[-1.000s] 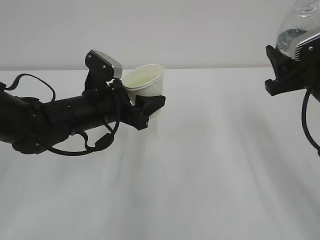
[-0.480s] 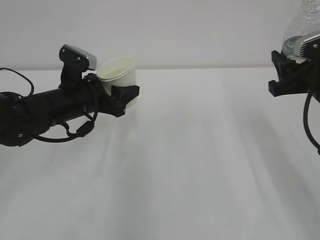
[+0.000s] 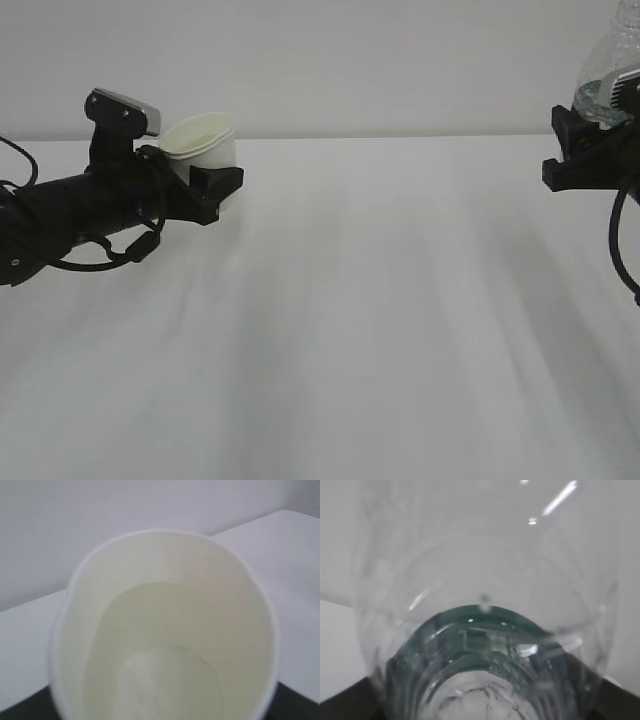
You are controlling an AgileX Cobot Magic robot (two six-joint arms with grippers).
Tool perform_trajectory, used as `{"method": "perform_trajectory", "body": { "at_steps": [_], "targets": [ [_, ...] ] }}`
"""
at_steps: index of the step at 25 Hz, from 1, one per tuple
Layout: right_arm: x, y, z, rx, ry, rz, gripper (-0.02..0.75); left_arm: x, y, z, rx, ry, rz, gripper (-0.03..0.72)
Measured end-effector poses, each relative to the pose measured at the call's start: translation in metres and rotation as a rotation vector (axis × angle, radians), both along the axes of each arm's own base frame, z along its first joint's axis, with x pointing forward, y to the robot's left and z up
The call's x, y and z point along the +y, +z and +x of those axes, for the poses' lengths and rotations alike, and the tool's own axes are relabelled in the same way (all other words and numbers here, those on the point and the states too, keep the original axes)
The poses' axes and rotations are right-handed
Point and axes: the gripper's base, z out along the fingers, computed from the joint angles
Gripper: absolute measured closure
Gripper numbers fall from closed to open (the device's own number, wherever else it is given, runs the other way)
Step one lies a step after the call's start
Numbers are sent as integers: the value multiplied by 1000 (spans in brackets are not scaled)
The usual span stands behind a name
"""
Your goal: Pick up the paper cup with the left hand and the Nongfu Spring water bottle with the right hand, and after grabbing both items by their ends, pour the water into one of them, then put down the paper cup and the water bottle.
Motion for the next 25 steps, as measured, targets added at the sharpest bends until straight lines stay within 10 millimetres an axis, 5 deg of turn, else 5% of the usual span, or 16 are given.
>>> {"method": "perform_trajectory", "body": {
  "at_steps": [13,25],
  "targets": [
    [0,0,0,2,0,5,256,43,-1,13,6,123,6,259],
    [1,-3,0,33,10,-1,300,57,-36,18,66,184,28,259]
  ]
}}
